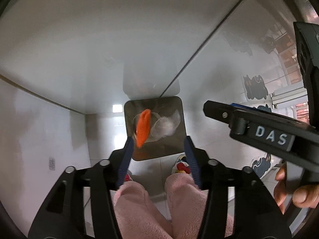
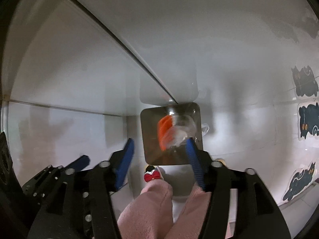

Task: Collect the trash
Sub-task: 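Move both tools back over the trash on the counter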

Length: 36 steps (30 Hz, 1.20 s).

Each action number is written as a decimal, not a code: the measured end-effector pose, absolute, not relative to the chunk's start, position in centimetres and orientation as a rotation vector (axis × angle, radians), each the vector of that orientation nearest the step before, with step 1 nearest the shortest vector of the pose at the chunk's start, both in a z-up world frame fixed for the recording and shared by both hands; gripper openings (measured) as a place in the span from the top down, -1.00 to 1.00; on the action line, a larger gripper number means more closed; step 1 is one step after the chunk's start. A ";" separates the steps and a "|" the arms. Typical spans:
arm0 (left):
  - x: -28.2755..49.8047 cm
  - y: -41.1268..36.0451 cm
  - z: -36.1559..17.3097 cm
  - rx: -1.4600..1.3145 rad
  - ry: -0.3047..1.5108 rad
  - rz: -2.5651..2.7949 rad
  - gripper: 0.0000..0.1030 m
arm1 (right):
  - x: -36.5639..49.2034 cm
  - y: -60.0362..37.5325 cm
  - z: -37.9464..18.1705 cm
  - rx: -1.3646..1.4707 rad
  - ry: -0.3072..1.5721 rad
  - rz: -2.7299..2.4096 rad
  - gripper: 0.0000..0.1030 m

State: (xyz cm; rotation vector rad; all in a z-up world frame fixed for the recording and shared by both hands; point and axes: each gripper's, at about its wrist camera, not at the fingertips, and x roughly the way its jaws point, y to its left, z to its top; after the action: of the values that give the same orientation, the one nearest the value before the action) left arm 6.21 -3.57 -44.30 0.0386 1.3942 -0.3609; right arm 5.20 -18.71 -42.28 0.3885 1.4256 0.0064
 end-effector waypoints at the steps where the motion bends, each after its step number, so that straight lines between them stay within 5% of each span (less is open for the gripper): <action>1: 6.0 -3.3 -43.6 0.037 1.386 -0.355 -0.13 | 5.2 -18.8 -41.8 0.382 1.417 0.003 -0.35; 7: 5.1 -1.7 -38.8 0.024 1.322 -0.362 -0.62 | 3.9 -19.8 -36.5 0.311 1.339 -0.017 -0.88; 20: 4.5 0.2 -25.9 0.032 1.127 -0.334 -0.78 | 2.4 -21.3 -21.6 0.277 1.041 0.026 -0.89; 28: 6.7 0.6 -20.1 0.044 1.021 -0.333 -0.77 | 5.6 -21.8 -18.1 0.223 0.929 0.026 -0.89; 31: 8.1 0.8 -18.8 0.058 0.994 -0.314 -0.76 | 6.8 -20.9 -17.8 0.200 0.925 0.056 -0.78; 36: 9.8 1.7 -17.1 0.041 0.967 -0.299 -0.73 | 8.6 -19.8 -18.0 0.189 0.941 0.133 -0.17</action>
State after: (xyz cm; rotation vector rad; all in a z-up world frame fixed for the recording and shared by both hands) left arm 9.81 1.75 -17.09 0.0408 0.9672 -0.2992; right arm 8.63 -19.81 -17.95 0.1894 0.9406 0.1331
